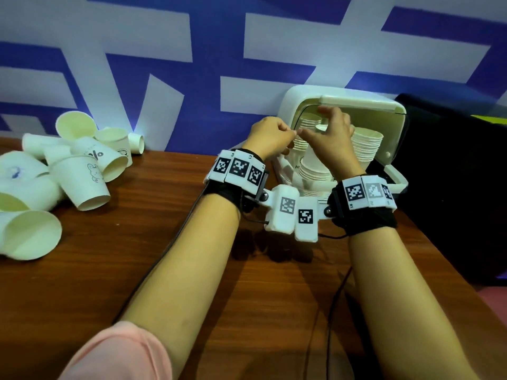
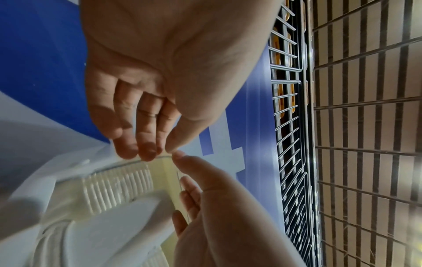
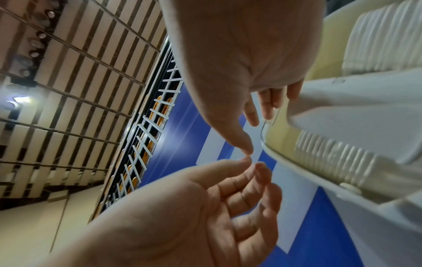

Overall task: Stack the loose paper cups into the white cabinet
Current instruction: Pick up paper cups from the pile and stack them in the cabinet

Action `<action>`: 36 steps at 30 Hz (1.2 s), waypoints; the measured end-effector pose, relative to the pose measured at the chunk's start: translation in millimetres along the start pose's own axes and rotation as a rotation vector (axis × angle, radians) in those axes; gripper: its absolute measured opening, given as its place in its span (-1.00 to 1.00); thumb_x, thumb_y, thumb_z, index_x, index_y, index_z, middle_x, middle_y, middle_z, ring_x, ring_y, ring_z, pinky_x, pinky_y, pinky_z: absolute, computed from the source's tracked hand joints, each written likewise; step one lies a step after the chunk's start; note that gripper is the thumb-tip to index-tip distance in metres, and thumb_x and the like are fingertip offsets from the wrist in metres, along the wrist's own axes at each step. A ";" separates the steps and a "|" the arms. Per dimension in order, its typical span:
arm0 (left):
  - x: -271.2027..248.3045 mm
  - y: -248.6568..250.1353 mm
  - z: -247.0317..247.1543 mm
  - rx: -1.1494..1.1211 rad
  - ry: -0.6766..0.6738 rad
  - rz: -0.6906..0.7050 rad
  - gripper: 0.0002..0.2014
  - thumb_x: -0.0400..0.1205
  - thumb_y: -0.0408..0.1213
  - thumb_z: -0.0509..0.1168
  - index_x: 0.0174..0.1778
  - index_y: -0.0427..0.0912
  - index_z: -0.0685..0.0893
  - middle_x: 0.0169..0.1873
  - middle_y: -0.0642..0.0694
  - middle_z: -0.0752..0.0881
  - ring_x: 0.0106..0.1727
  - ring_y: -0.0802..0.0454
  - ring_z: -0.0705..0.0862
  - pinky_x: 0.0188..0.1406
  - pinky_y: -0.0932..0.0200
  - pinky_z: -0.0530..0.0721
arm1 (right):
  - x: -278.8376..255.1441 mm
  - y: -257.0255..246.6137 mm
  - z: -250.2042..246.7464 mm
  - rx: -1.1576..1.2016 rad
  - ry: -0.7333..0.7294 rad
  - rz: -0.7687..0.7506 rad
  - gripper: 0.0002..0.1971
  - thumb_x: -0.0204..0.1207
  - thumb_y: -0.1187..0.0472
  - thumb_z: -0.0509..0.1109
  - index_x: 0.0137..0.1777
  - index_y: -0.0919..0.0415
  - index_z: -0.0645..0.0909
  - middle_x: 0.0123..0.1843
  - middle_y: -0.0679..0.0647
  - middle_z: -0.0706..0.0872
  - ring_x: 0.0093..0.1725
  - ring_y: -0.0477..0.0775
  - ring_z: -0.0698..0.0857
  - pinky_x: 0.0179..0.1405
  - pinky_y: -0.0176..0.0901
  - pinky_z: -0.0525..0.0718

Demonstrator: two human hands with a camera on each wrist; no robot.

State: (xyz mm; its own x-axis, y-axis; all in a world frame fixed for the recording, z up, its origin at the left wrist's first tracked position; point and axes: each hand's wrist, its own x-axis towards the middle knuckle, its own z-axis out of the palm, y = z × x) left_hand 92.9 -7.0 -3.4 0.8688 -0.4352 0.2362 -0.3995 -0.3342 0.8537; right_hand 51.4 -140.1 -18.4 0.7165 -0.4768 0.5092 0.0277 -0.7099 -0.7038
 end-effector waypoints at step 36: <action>-87.7 -128.4 -254.4 0.558 0.284 -0.702 -0.48 0.63 0.02 0.32 0.37 -0.28 0.49 0.33 -0.25 0.58 0.35 -0.20 0.55 0.22 0.00 0.47 | -102.6 -158.9 248.9 0.443 -1.322 0.120 -0.75 0.53 0.25 0.35 -0.01 0.50 0.55 -0.34 0.19 0.49 -0.42 0.08 0.43 -0.40 -0.17 0.37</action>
State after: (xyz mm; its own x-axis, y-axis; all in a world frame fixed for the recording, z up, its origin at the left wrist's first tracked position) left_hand 142.4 286.8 -15.6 0.9736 0.2133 -0.0813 0.2242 -0.8271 0.5153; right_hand 147.0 150.6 -82.1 0.8419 0.4892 -0.2277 -0.0423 -0.3609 -0.9316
